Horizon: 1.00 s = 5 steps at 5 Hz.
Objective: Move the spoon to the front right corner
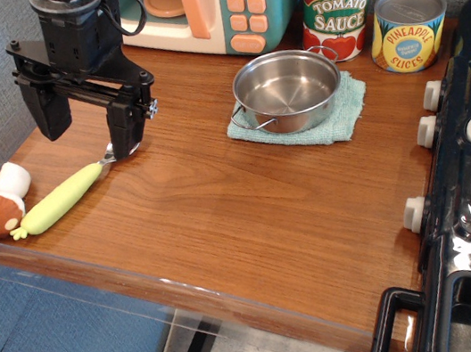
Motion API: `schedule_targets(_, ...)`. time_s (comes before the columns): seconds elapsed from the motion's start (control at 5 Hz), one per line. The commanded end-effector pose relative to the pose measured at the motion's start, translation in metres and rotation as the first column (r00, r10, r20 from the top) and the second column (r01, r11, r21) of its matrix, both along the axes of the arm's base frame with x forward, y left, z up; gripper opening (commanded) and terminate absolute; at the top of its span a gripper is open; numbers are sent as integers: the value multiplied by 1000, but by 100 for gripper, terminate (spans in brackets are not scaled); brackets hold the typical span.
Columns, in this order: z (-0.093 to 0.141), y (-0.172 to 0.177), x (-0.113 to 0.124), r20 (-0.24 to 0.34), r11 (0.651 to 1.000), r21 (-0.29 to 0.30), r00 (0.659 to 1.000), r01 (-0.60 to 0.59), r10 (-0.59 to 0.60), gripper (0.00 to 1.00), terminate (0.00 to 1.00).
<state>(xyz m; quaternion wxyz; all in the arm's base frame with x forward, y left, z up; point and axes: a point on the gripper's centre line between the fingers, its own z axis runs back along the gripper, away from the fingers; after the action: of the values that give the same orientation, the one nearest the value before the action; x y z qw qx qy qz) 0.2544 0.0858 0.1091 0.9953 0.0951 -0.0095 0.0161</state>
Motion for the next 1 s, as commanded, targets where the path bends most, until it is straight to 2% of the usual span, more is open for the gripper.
schedule_targets(0.0, 0, 0, 0, 0, 1000, 0, 1000, 0, 0, 100, 0)
schedule_targets(0.2, -12, 18, 9, -49, 998, -66, 999, -11, 8, 100, 0)
schedule_targets(0.6, -34, 47, 27, -64, 995, -31, 993, 93, -95, 100, 0)
schedule_targets(0.8, -48, 60, 26, -35, 998, -2, 997, 67, -67, 100, 0)
